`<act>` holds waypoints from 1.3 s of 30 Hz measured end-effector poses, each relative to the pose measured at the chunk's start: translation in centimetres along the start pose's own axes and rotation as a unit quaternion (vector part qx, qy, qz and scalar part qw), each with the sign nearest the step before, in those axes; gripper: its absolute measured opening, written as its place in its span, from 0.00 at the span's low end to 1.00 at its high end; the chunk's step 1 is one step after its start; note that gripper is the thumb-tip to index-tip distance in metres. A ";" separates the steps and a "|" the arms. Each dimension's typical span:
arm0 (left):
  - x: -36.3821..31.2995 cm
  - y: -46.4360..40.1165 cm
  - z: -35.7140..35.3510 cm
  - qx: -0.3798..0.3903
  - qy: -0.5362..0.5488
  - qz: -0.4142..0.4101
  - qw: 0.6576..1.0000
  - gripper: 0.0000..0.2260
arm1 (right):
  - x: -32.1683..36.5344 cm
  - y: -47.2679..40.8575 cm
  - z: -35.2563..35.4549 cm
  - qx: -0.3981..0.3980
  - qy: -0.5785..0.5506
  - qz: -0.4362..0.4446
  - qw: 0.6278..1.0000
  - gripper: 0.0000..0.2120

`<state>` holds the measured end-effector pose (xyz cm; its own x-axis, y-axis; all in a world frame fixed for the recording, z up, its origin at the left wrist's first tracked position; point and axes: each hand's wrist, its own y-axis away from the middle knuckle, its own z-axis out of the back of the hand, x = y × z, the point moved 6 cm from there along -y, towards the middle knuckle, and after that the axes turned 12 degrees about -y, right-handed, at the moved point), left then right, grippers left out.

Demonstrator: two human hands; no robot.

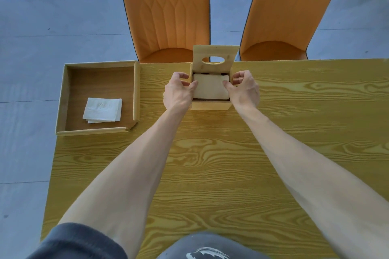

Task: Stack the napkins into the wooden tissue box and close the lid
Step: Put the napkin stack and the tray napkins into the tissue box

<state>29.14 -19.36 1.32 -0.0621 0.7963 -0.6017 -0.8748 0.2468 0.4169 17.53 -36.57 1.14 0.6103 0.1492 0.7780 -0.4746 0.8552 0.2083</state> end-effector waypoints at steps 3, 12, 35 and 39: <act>0.8 0.6 1.1 0.027 -0.007 -0.009 1.000 0.15 | 0.2 1.2 0.5 0.000 0.016 0.014 1.000 0.16; 6.5 1.7 8.2 0.139 -0.068 -0.022 0.988 0.16 | 5.0 8.0 -0.6 -0.074 -0.003 0.131 0.989 0.08; 22.4 -3.7 18.9 0.043 -0.013 0.130 0.990 0.28 | 11.2 18.0 -25.2 0.338 -0.024 -0.095 0.936 0.13; 23.1 -4.5 18.3 0.057 0.003 0.146 0.988 0.29 | 11.3 17.7 -26.7 0.345 -0.052 -0.129 0.928 0.06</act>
<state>40.50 8.06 -1.99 -0.3072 0.8394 -0.4484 -0.7588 0.0684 0.6478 32.93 -6.49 -2.21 0.7129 -0.0956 0.6947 -0.6360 0.3293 0.6979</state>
